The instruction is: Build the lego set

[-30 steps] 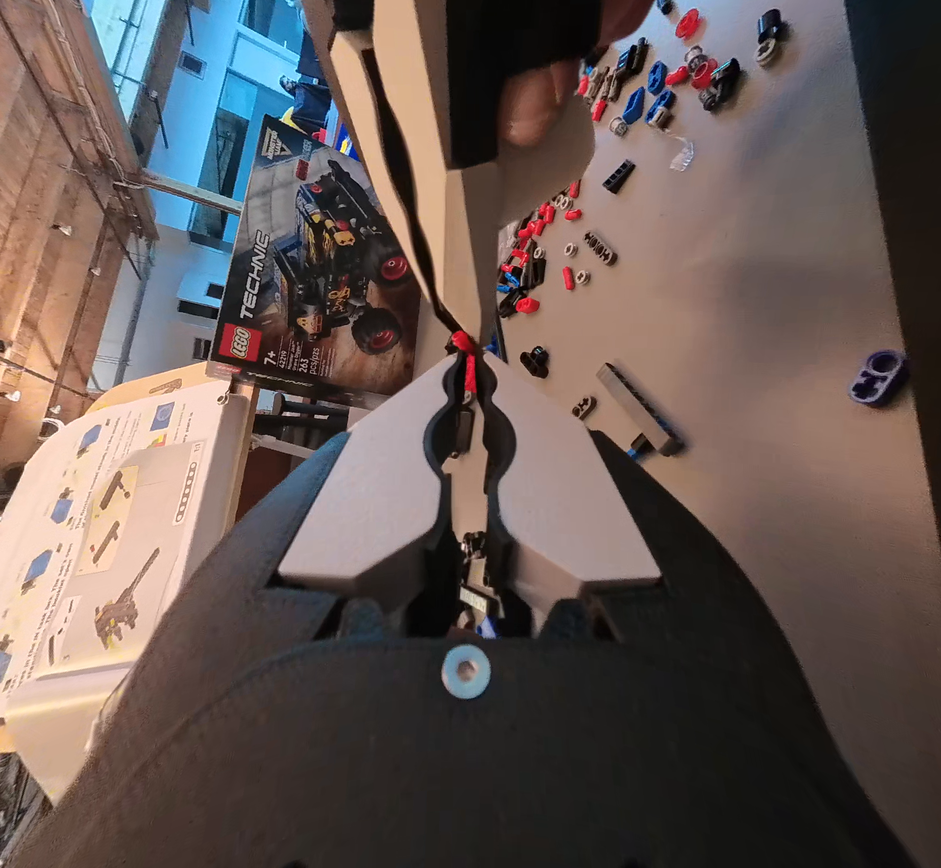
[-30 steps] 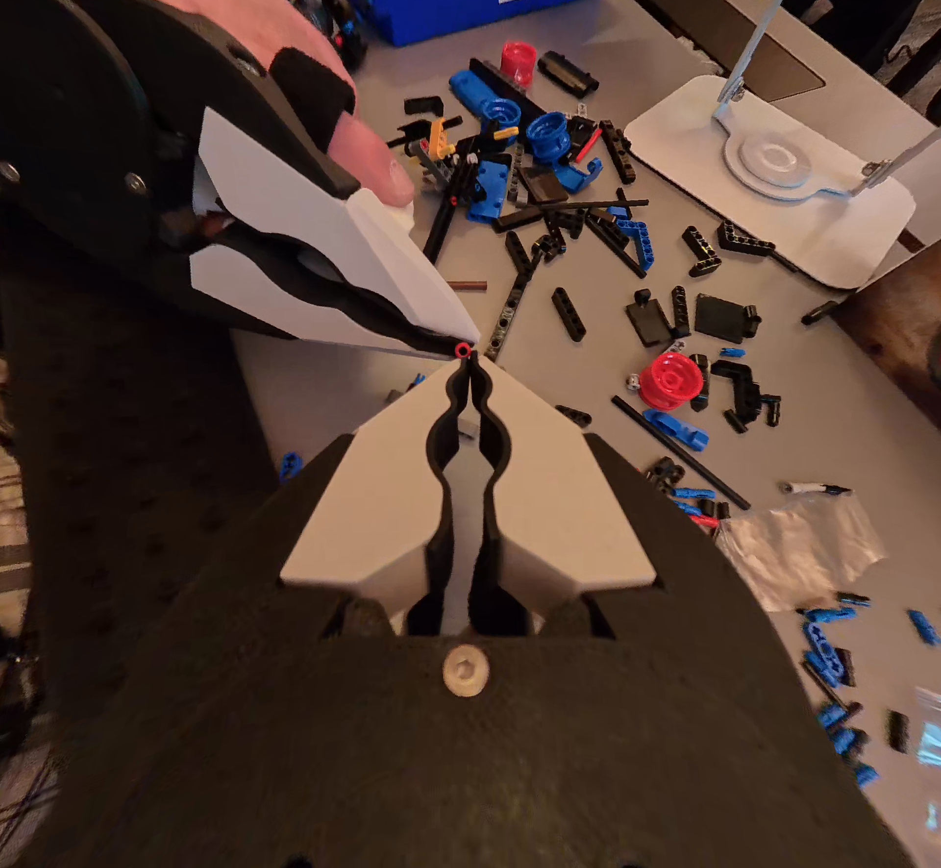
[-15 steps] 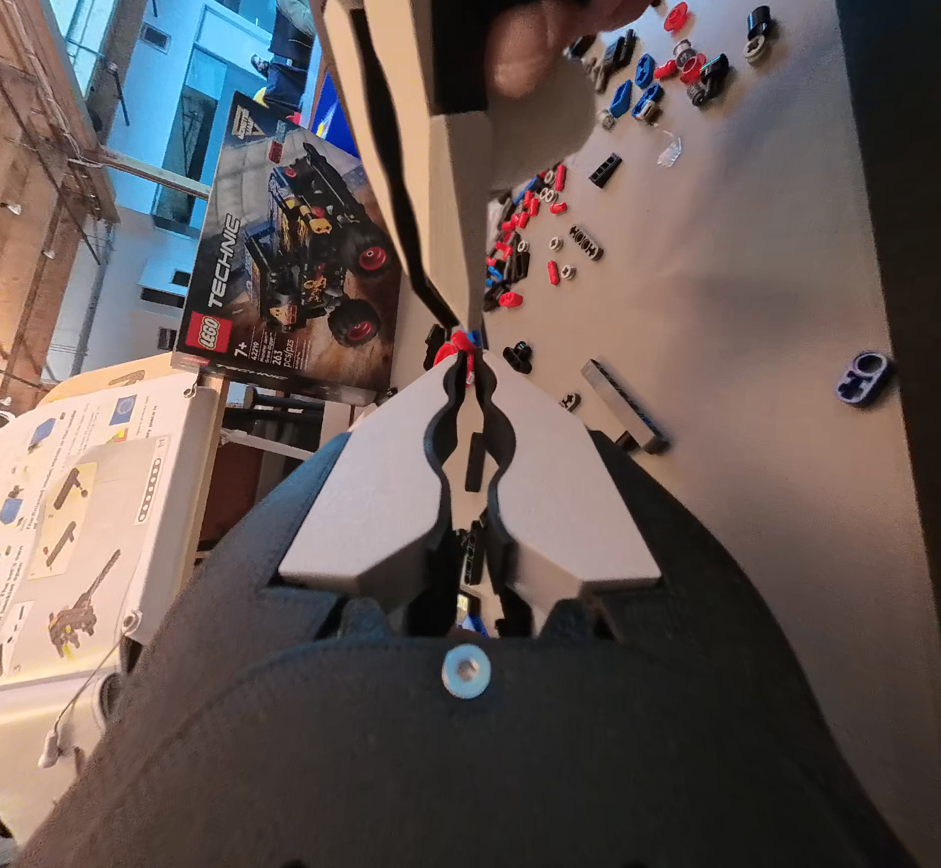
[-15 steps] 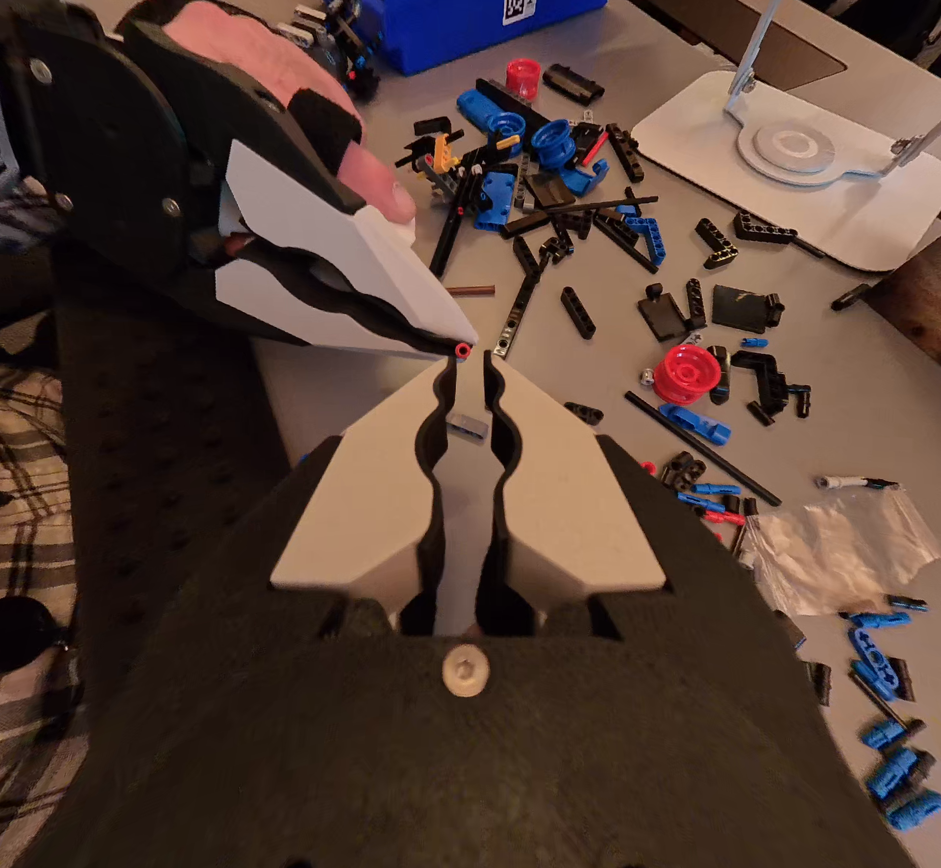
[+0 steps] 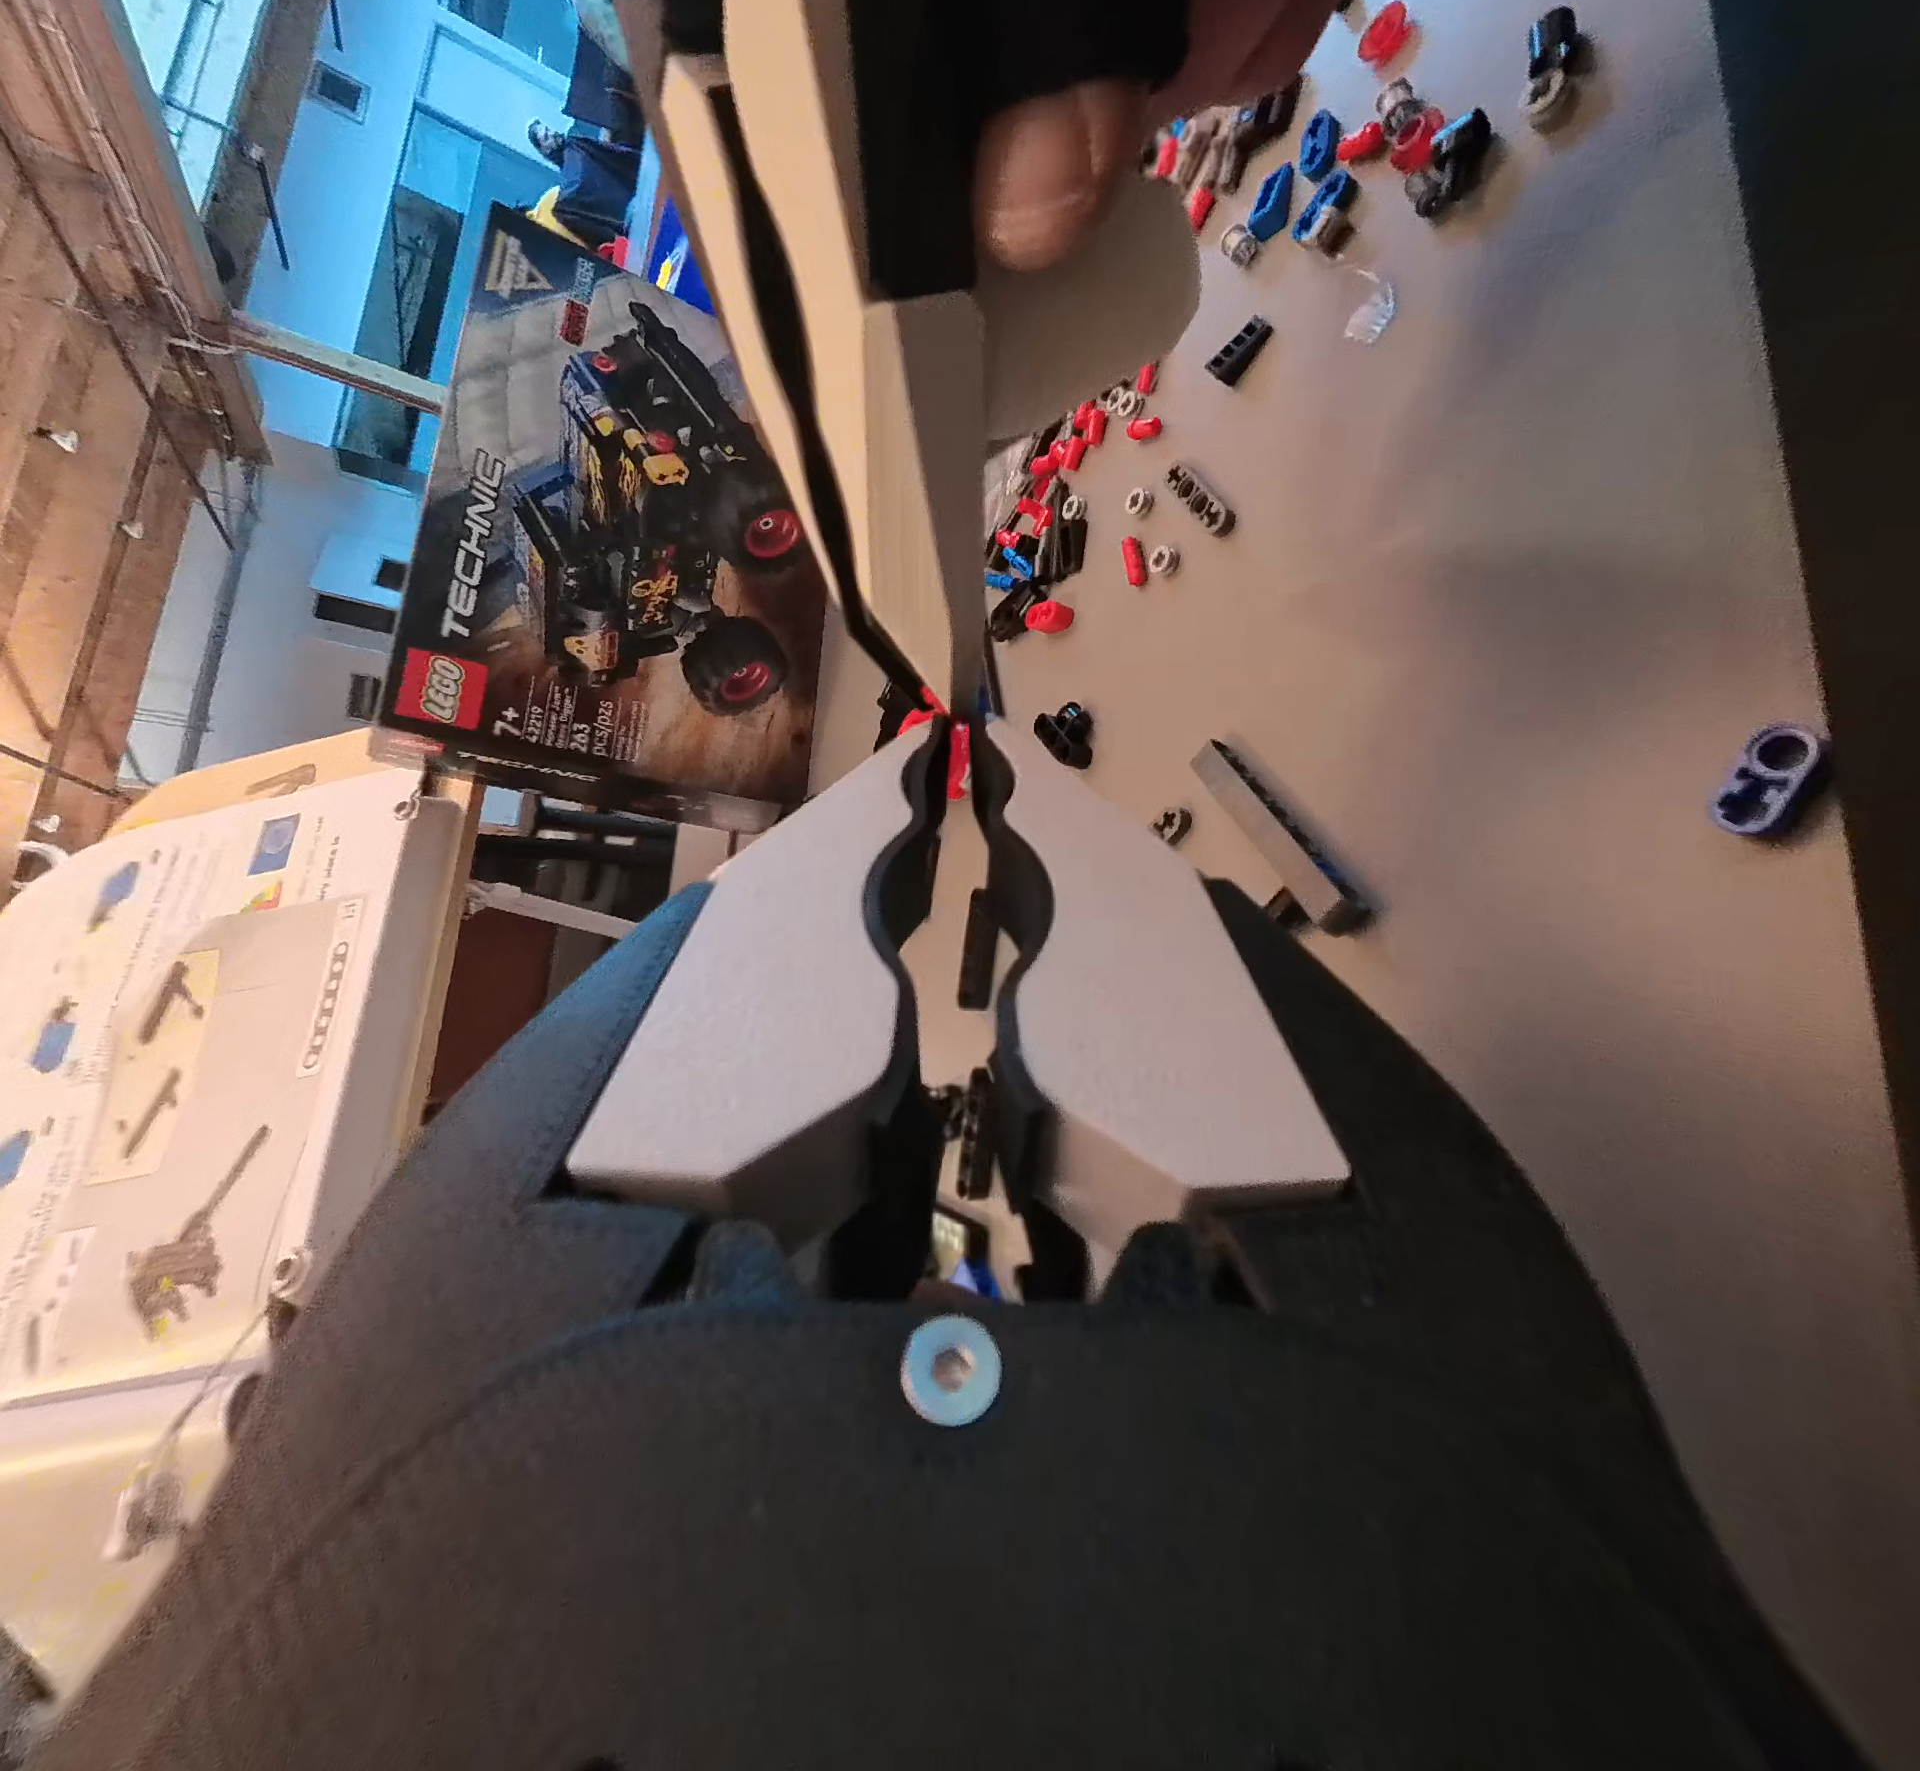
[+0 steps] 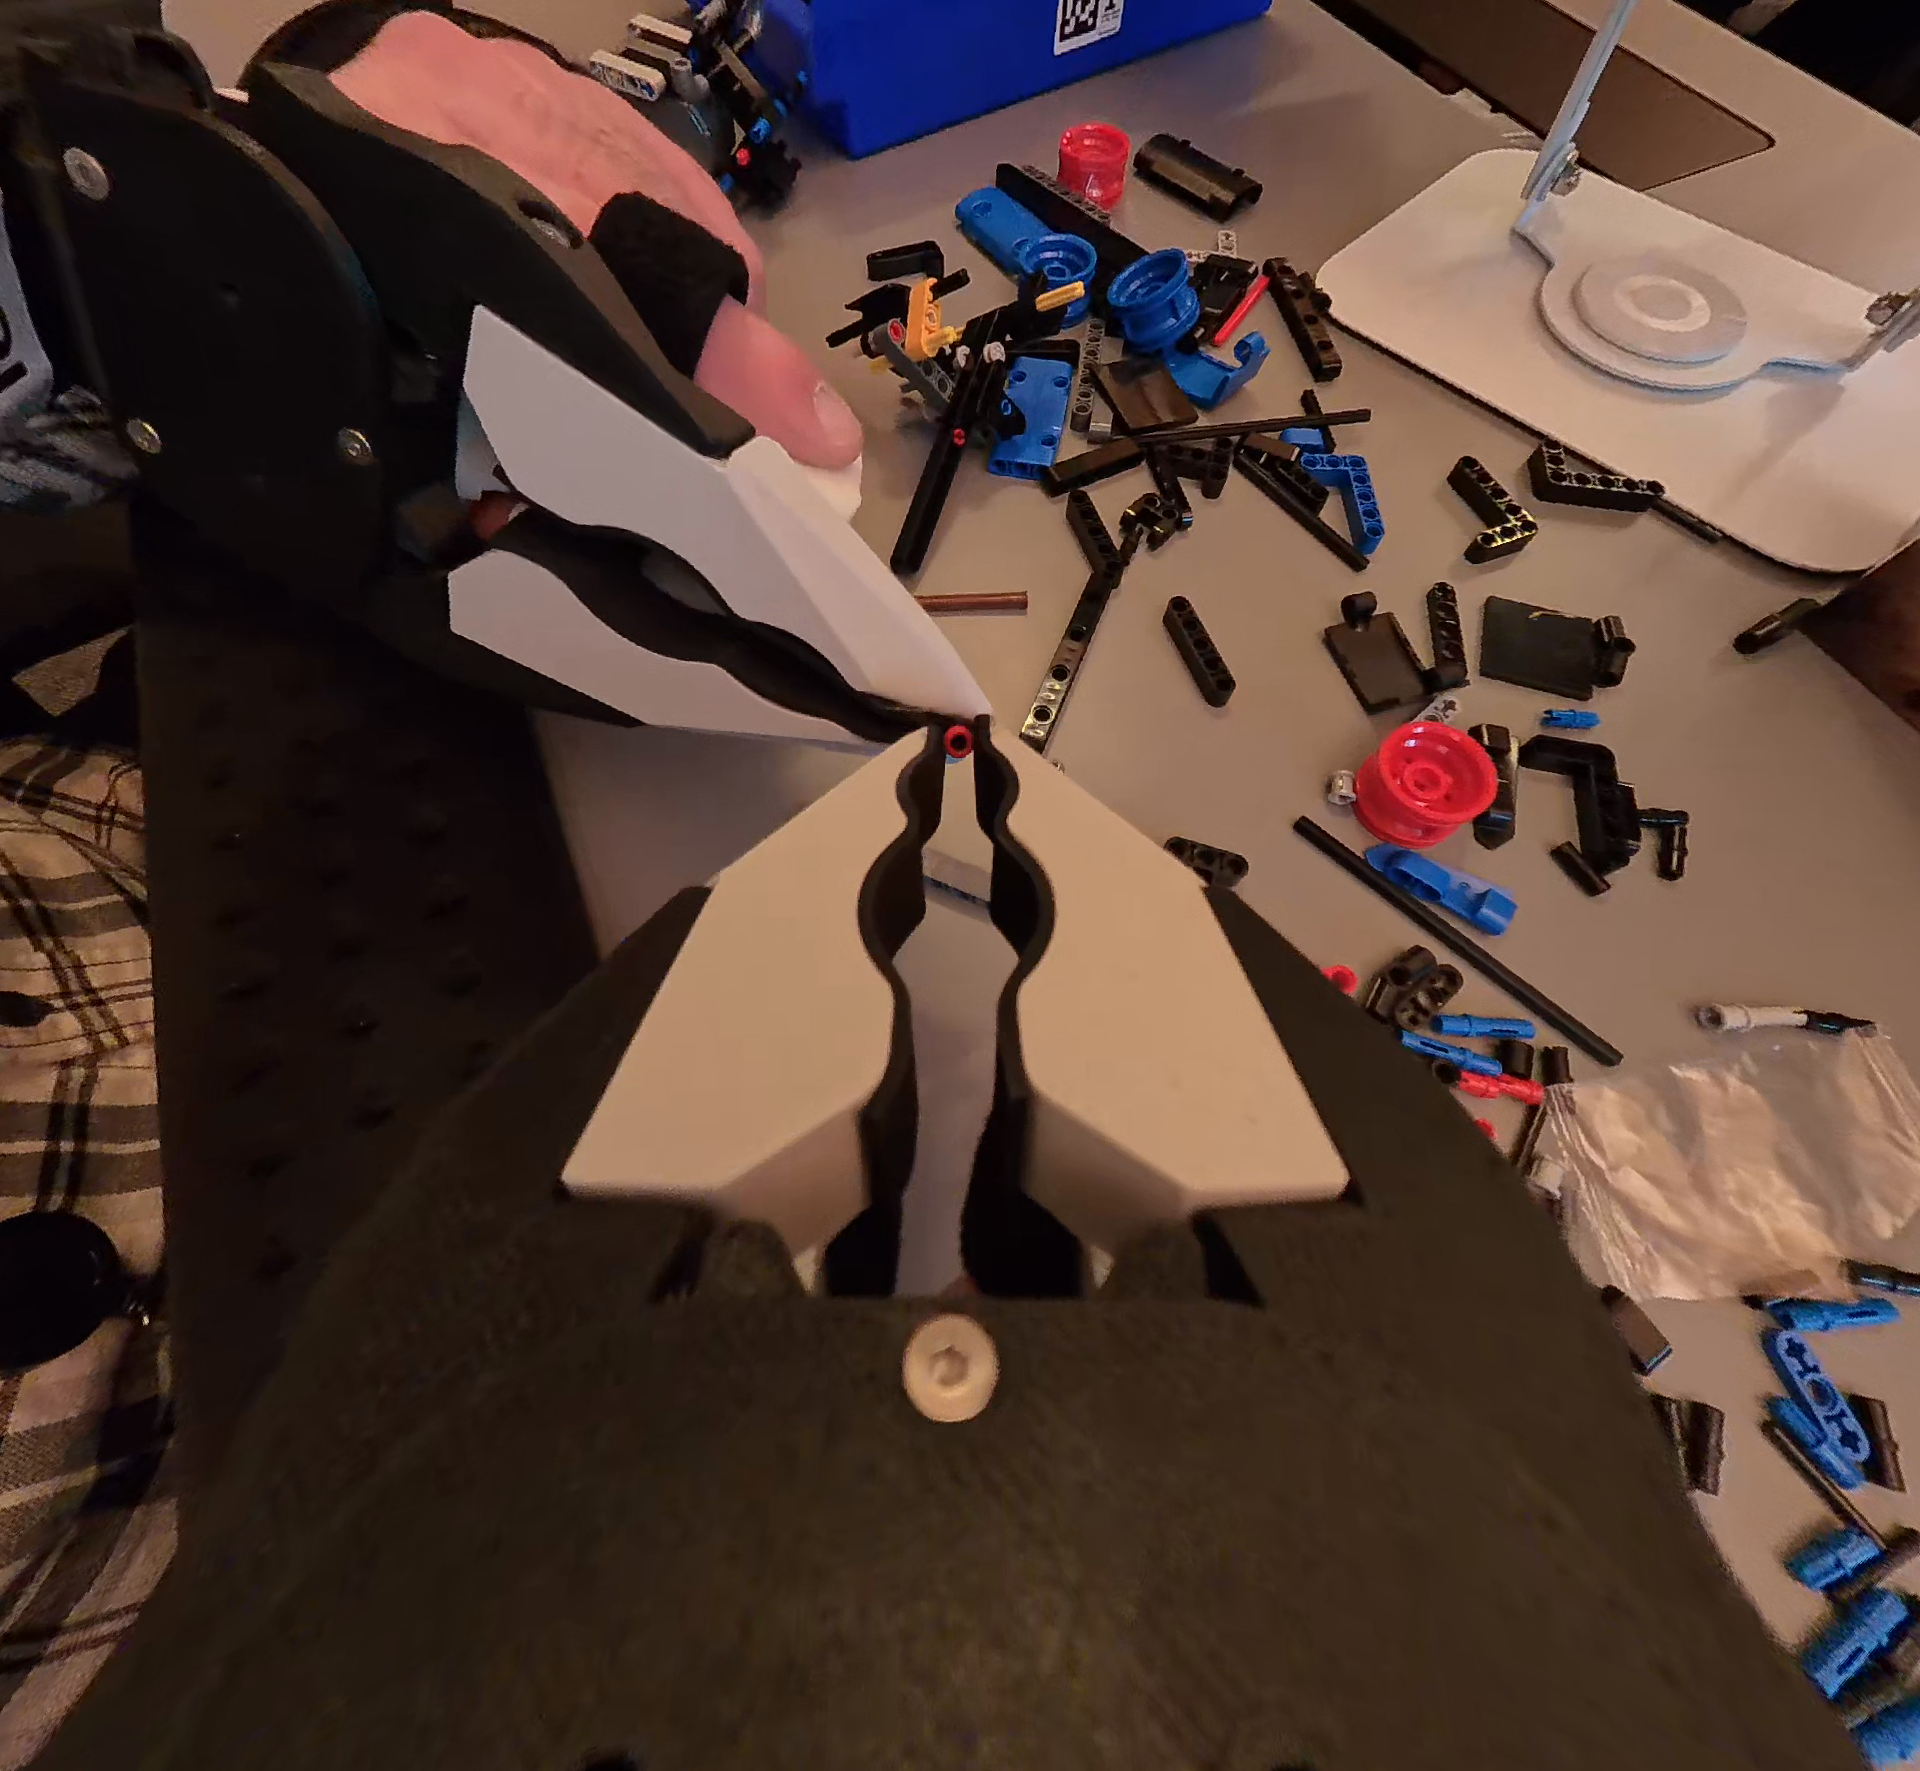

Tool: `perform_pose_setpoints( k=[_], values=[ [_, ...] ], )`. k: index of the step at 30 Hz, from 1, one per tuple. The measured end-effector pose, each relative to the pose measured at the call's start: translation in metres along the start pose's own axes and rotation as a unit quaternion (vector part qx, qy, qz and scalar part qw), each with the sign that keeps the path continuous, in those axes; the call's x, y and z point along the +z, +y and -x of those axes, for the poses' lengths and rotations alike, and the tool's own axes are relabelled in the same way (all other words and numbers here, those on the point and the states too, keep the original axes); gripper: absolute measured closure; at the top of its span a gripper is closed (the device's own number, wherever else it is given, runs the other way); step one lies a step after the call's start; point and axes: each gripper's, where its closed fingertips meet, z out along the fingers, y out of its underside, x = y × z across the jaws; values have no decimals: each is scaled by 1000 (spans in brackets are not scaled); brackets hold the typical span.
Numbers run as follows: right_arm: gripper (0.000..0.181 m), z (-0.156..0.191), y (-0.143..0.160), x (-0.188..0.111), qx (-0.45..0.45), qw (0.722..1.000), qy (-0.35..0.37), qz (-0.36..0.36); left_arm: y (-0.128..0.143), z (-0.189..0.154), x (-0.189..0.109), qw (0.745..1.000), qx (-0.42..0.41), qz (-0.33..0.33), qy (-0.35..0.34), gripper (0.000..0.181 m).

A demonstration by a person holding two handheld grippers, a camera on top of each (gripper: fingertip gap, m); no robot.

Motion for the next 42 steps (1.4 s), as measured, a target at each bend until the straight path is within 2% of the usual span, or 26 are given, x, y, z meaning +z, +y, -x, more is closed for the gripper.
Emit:
perform_pose_setpoints(
  k=[2, 4, 5, 10, 15, 26, 29, 34, 42],
  values=[
    [179, -3, -1, -2, -4, 1000, 9, -7, 1, -1, 0, 999, -33, -5, 15, 178],
    [179, -7, -1, -6, -1, 1000, 18, -16, 5, -5, 1, 995, -83, -2, 50, 168],
    [179, -10, -1, -9, 1, 999, 24, -21, 8, -9, 2, 990, -117, 1, 73, 160],
    [179, -25, 5, -18, 3, 998, 54, -37, 12, -23, 2, 964, -216, 13, 157, 148],
    [179, -31, 6, -22, 11, 997, 60, -54, 15, -41, 4, 939, -260, 42, 222, 138],
    [178, -33, 15, -20, 3, 997, 62, -51, 25, -64, 9, 905, -308, 103, 274, 145],
    [178, -34, 16, -20, 4, 997, 61, -53, 27, -66, 13, 904, -310, 115, 271, 151],
    [179, -33, 16, -20, 0, 997, 61, -55, 30, -68, 17, 904, -307, 128, 269, 174],
    [179, -34, 14, -22, -3, 996, 64, -64, 37, -60, 19, 909, -317, 125, 240, 176]
  ],
)
